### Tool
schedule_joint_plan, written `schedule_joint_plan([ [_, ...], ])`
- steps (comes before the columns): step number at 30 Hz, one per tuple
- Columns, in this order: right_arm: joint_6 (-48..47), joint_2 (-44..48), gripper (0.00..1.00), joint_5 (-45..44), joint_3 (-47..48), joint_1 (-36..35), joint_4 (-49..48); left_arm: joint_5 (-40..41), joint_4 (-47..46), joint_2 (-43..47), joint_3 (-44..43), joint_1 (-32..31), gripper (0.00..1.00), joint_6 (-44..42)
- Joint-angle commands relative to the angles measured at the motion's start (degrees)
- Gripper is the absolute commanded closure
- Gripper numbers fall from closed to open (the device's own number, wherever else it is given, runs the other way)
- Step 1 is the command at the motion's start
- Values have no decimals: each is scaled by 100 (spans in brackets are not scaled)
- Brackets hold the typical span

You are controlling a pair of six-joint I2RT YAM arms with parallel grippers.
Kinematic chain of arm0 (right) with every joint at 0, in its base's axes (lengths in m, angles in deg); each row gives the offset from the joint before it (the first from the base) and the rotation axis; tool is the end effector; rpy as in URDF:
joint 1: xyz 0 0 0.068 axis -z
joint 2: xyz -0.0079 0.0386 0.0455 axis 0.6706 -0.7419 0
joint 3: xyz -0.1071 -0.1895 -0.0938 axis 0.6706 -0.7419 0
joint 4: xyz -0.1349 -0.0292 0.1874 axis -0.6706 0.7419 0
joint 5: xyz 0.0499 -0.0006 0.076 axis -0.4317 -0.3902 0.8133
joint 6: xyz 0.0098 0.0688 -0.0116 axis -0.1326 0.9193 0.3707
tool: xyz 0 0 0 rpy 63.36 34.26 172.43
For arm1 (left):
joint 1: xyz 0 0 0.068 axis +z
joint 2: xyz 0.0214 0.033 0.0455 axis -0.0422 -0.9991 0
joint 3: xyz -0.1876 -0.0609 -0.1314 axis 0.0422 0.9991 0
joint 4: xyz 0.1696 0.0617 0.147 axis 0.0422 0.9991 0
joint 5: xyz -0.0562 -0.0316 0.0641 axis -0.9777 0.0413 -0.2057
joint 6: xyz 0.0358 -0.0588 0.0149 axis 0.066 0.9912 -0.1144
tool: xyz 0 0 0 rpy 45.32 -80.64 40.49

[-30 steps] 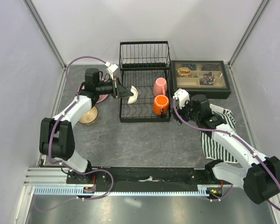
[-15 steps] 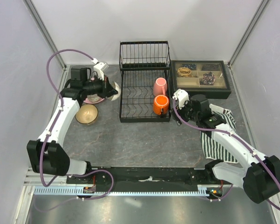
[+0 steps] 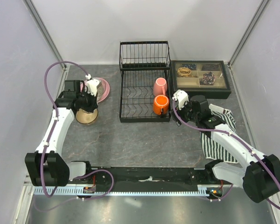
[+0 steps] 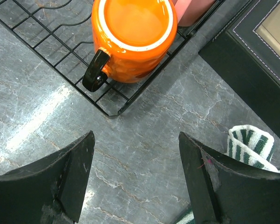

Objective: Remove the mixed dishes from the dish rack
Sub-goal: Place the bowl at the center of the board.

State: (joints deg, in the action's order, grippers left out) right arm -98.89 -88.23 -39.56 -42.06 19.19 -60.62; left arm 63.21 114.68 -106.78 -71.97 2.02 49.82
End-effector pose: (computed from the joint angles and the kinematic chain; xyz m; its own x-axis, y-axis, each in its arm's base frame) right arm 0.2245 0.1068 0.2139 -0.3360 -0.4595 -0.8221 -0.6560 0.7405 -0.1458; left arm 0.2546 -0.0216 0.2592 -0.5996 0.3491 -0.7201 0.4926 0.8702 0.0117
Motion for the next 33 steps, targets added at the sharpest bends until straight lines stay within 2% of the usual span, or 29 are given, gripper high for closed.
schedule_joint_plan([
  [1, -8, 44, 20, 169, -70, 15, -244, 715, -75, 124, 280, 197, 98, -772],
  [11, -17, 220, 19, 169, -158, 15, -253, 1085, -198, -105, 746, 251, 98, -1116],
  [33, -8, 202, 19, 152, -158, 24, -252, 1181, -752, -1027, 755, 243, 98, -1159],
])
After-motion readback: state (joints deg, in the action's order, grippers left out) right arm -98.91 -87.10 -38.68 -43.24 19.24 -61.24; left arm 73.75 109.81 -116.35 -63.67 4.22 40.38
